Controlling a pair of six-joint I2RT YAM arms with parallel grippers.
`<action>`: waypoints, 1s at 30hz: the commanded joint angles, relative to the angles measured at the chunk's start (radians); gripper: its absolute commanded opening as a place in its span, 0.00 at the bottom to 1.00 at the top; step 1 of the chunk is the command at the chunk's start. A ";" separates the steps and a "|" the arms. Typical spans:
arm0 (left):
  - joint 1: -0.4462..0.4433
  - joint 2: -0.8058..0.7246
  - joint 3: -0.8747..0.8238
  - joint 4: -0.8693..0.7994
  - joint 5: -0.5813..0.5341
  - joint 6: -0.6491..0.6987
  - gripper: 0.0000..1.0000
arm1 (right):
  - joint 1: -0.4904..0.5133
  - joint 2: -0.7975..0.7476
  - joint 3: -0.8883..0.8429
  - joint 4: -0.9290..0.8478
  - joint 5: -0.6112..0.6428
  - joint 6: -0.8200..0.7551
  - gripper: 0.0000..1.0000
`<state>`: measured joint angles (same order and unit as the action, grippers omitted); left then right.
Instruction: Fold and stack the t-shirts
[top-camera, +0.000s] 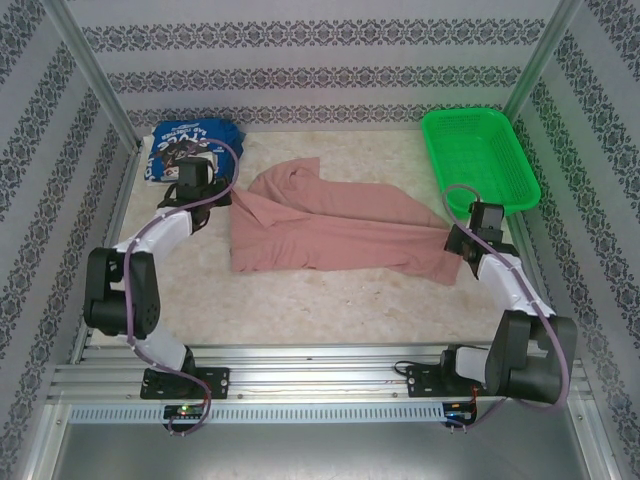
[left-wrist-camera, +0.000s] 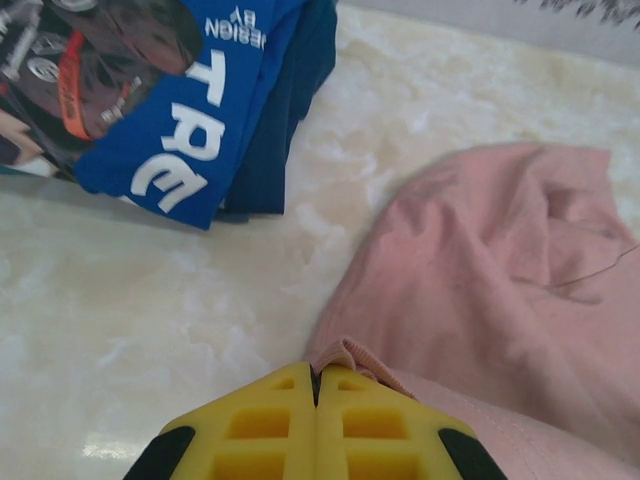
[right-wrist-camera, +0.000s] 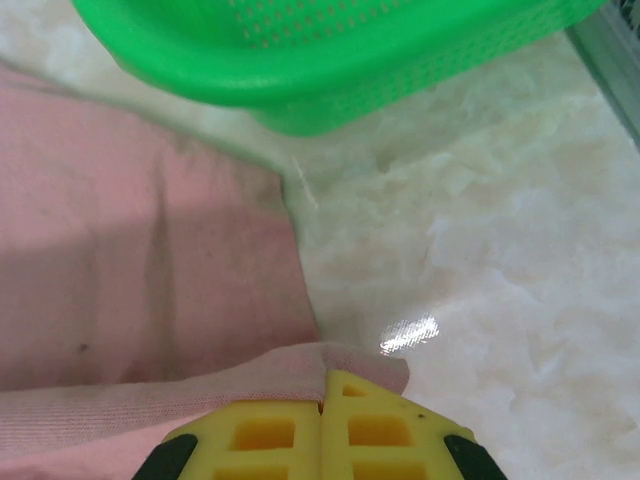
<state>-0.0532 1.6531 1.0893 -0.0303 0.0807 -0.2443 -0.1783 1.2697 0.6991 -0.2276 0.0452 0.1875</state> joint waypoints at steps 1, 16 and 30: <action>-0.013 0.040 0.061 -0.039 -0.003 0.049 0.00 | 0.014 0.042 0.047 0.001 0.028 -0.038 0.00; -0.027 -0.584 -0.192 -0.109 -0.032 -0.008 0.00 | 0.020 -0.306 0.019 -0.114 -0.015 -0.020 0.00; -0.027 -1.170 -0.439 -0.431 -0.052 -0.209 0.00 | 0.151 -0.730 -0.013 -0.421 -0.179 0.173 0.00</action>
<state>-0.0727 0.5495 0.6830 -0.3405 0.0475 -0.3580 -0.0700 0.5598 0.6781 -0.5587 -0.0986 0.2768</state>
